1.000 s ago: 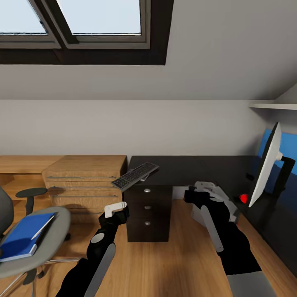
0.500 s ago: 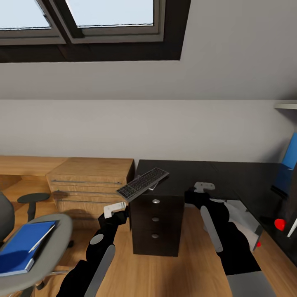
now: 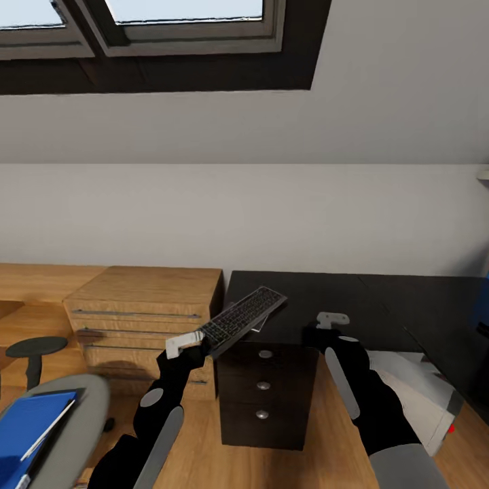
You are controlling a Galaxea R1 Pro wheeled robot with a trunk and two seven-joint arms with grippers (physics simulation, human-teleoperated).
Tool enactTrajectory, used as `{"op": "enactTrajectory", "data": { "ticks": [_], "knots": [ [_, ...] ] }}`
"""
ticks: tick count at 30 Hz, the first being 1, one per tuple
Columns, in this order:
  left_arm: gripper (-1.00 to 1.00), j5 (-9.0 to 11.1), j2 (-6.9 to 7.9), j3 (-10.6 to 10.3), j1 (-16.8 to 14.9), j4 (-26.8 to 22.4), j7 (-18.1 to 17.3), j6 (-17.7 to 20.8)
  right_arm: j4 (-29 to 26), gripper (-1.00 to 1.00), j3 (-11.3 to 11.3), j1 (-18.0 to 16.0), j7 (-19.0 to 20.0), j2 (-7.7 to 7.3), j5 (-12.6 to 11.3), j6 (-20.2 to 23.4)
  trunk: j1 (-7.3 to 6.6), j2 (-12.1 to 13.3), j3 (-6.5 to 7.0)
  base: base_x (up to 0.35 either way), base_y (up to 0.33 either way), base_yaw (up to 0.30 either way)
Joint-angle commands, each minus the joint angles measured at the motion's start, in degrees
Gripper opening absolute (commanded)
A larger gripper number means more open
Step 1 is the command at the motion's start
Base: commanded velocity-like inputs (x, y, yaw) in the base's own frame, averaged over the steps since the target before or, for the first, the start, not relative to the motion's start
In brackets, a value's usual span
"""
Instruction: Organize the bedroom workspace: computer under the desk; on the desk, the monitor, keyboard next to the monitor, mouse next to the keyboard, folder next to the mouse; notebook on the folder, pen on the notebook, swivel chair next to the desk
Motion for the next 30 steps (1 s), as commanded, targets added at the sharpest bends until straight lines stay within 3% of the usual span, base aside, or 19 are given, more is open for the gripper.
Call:
{"op": "enactTrajectory", "data": {
  "ticks": [1,4,13,17,24,30],
  "knots": [
    [1.0,0.5,0.51,-0.1,0.9,-2.0,0.4,0.2,0.7,-1.0,0.1,0.0,-0.4,0.02,-0.7,-0.2,0.03,0.0,-0.07,0.33,0.13,0.0],
    [1.0,0.6,0.97,-0.1,2.1,-4.2,0.4,0.3,1.6,-1.0,0.0,-0.1,-0.4,0.02,-0.6,-1.0,0.03,0.0,-0.07,0.33,0.13,0.0],
    [1.0,0.6,1.01,-0.1,2.4,-4.7,0.4,0.3,6.4,-1.0,-0.1,-0.3,-0.4,-0.2,-0.5,-3.7,0.03,0.0,-0.07,0.33,0.106,0.0],
    [1.0,0.6,1.01,-0.2,2.4,-4.7,0.4,0.4,9.9,-1.0,-0.1,-0.5,-0.5,-0.19,0.9,-6.8,0.03,0.0,-0.07,0.329,0.013,0.0],
    [1.0,0.7,1.01,-0.2,2.4,-4.7,0.4,0.4,16.9,-1.0,-0.1,-2.4,-0.5,-0.14,2.3,-9.0,0.03,0.0,-0.07,0.144,0.001,0.0],
    [1.0,0.6,1.01,-1.7,2.4,-4.7,0.4,0.4,28.6,-1.0,-0.1,-6.8,-0.5,-0.06,3.3,-17.0,0.03,0.0,-0.07,0.022,0.001,0.0]
  ]
}}
